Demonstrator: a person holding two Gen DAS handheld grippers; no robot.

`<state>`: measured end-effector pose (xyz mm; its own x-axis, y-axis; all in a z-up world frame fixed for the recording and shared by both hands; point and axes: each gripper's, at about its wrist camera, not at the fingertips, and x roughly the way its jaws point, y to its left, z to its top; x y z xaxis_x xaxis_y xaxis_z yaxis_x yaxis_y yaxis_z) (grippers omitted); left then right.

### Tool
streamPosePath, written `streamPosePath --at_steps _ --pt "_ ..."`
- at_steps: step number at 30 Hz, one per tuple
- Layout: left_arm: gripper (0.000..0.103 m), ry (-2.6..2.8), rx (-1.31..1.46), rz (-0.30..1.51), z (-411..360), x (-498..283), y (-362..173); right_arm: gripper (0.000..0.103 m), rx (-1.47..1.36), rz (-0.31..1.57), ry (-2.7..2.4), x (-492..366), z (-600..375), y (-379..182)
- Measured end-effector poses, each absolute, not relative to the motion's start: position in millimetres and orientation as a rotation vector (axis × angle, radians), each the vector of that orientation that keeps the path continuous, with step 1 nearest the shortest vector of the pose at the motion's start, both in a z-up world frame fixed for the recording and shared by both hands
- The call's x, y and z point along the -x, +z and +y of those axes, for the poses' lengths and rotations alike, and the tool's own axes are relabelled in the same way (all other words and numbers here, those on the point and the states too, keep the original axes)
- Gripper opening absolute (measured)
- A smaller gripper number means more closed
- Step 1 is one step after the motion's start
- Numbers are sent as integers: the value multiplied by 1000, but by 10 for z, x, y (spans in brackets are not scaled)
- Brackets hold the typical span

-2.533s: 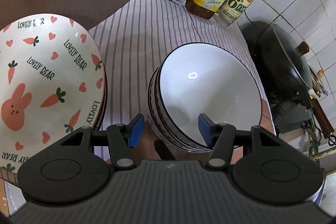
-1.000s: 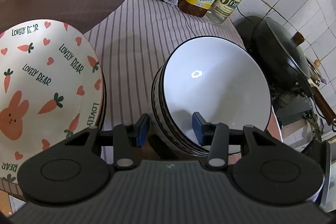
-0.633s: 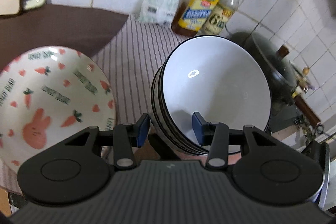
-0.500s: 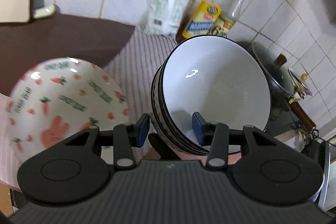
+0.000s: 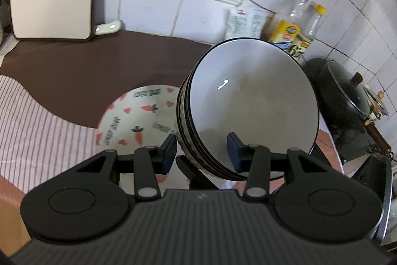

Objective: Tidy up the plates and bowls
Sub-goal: 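Lift the bowl stack with the left gripper and carry it over the bunny plate, then lower the bowl stack onto the bunny plate and open the left gripper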

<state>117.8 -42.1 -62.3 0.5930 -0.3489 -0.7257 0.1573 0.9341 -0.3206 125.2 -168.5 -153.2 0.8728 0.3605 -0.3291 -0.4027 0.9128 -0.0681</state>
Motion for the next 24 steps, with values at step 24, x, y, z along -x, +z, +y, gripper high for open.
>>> streamPosePath --at_steps 24 --pt "43 -289 275 963 -126 -1540 -1184 103 154 451 384 -1566 -1277 -1919"
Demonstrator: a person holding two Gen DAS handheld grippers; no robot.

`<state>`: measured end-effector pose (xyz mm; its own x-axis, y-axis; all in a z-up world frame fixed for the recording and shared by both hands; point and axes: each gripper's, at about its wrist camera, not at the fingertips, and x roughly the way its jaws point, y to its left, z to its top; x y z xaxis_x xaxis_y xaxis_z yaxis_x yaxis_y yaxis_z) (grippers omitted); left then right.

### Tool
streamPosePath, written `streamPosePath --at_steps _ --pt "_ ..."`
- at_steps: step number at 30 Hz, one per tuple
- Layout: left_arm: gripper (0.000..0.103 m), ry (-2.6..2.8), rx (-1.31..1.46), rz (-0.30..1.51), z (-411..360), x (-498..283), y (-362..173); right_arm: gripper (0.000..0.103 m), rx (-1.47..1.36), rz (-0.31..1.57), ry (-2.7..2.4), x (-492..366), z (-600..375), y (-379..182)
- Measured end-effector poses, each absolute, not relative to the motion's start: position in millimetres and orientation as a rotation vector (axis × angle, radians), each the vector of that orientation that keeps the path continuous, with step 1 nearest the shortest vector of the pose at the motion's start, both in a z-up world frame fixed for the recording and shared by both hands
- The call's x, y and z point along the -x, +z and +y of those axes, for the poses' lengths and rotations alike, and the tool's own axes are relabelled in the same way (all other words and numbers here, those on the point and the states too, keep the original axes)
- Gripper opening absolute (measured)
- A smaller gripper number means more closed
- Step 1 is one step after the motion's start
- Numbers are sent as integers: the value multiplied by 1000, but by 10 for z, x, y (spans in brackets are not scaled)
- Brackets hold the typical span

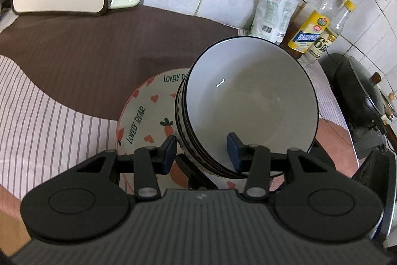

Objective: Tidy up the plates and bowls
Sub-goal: 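Lower the bowl stack onto the bunny plate and open the left gripper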

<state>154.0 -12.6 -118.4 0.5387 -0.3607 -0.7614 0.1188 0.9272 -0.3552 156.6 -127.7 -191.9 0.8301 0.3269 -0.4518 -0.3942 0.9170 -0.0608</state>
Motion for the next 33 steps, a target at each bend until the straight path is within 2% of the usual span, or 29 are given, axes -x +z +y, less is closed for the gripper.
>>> streamPosePath --at_steps 20,23,25,27,33 --pt "44 -255 275 977 -129 -1555 -1269 103 149 493 367 -1589 -1185 -2052" --pt "52 -236 198 957 -200 -1505 -1193 103 138 521 355 -1577 -1188 -2039" --pt "65 -219 98 931 -280 -1462 -1111 103 136 541 329 -1532 -1206 -2026" --pt "65 -198 41 913 -326 -1422 -1031 103 132 549 308 -1448 -1241 -2001" --pt "66 -212 96 891 -337 -1233 -781 103 107 537 275 -1149 -1425 -1797"
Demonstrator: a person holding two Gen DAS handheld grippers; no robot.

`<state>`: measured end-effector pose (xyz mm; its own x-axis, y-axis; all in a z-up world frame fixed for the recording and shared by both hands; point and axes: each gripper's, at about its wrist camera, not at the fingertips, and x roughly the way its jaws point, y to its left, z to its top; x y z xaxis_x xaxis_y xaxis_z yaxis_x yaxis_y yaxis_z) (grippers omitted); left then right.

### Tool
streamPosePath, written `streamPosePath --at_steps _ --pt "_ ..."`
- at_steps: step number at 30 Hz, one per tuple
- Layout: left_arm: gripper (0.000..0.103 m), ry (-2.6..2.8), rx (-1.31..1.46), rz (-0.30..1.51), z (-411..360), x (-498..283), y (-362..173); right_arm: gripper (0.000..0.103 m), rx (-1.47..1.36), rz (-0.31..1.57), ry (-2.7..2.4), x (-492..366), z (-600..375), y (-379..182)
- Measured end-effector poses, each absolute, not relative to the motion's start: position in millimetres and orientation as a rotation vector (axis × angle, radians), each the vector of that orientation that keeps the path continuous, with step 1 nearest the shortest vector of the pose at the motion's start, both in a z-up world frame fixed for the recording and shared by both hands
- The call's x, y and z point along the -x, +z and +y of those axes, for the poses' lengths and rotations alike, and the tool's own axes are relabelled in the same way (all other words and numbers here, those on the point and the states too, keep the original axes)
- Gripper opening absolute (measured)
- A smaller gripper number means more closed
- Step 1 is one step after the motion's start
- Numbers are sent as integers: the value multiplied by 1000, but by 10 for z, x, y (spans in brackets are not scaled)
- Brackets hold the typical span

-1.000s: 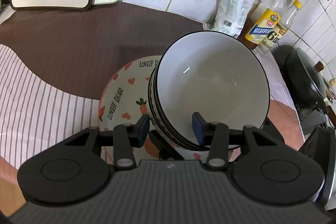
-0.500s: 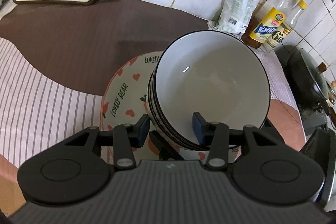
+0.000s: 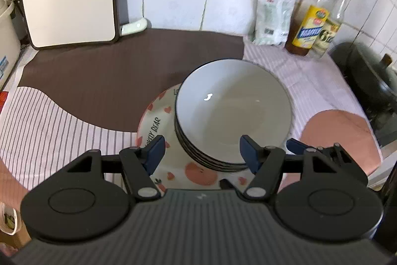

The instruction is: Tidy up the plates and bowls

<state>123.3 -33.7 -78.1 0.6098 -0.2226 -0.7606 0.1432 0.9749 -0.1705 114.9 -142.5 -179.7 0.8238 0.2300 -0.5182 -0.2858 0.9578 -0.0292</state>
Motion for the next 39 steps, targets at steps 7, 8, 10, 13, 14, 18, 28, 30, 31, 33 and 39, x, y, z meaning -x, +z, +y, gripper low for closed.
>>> streamPosePath --at_steps 7,8,10,13,14,18,28,30,31,33,39 --pt "66 -171 109 821 -489 -739 -461 103 -20 531 186 -765 -1813 -1522" --pt "66 -165 107 812 -498 -694 -420 103 -26 533 167 -704 -1861 -1493" --pt "70 -151 96 785 -519 -573 -325 103 -18 547 134 -607 -1945 -1423" --pt "77 -130 72 752 -576 -391 -183 103 29 554 75 -486 -2061 -1296" --pt "78 -128 72 743 -586 -336 -145 103 40 560 58 -459 -2102 -1250" --pt "88 -105 45 700 -647 -90 -18 103 57 541 -12 -285 -2244 -1009" --pt "98 -1 70 683 -669 198 18 103 -17 542 -24 107 -2473 -656" --pt "98 8 73 685 -670 237 7 103 -12 534 -37 173 -2475 -644" --pt "98 9 77 691 -668 253 0 103 -2 533 -41 203 -2468 -636" --pt "98 5 83 700 -669 282 -25 103 19 531 -50 257 -2446 -620" --pt "98 -15 47 700 -707 365 -63 103 53 542 -59 380 -2388 -598"
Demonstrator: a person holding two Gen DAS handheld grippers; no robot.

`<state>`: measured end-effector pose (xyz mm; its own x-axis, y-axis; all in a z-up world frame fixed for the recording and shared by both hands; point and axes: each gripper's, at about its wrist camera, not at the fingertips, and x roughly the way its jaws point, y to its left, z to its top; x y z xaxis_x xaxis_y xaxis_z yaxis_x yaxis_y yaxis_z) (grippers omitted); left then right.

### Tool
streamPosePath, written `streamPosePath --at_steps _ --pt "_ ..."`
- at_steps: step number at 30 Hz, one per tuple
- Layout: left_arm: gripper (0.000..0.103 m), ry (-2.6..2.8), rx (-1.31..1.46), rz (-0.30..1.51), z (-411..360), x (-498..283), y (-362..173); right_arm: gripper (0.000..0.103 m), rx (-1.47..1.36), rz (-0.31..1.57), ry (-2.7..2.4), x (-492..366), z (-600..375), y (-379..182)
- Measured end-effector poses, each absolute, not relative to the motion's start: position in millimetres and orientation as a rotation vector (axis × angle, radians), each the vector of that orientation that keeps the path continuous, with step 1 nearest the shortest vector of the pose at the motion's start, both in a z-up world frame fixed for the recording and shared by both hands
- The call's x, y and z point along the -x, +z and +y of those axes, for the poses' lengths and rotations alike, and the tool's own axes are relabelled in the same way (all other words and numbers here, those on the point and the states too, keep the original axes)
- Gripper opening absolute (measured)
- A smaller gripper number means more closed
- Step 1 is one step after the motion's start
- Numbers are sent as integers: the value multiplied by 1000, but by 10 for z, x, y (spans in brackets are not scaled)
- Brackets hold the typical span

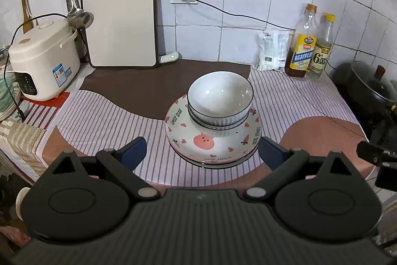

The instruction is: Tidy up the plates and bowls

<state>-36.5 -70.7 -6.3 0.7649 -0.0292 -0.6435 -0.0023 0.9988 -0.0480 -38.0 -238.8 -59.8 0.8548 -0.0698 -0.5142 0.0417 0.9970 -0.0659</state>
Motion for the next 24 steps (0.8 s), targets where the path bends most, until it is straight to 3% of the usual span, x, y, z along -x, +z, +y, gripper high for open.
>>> streamPosePath --at_steps 24 --pt "98 5 17 765 -735 418 -207 103 92 497 -91 634 -2352 -685"
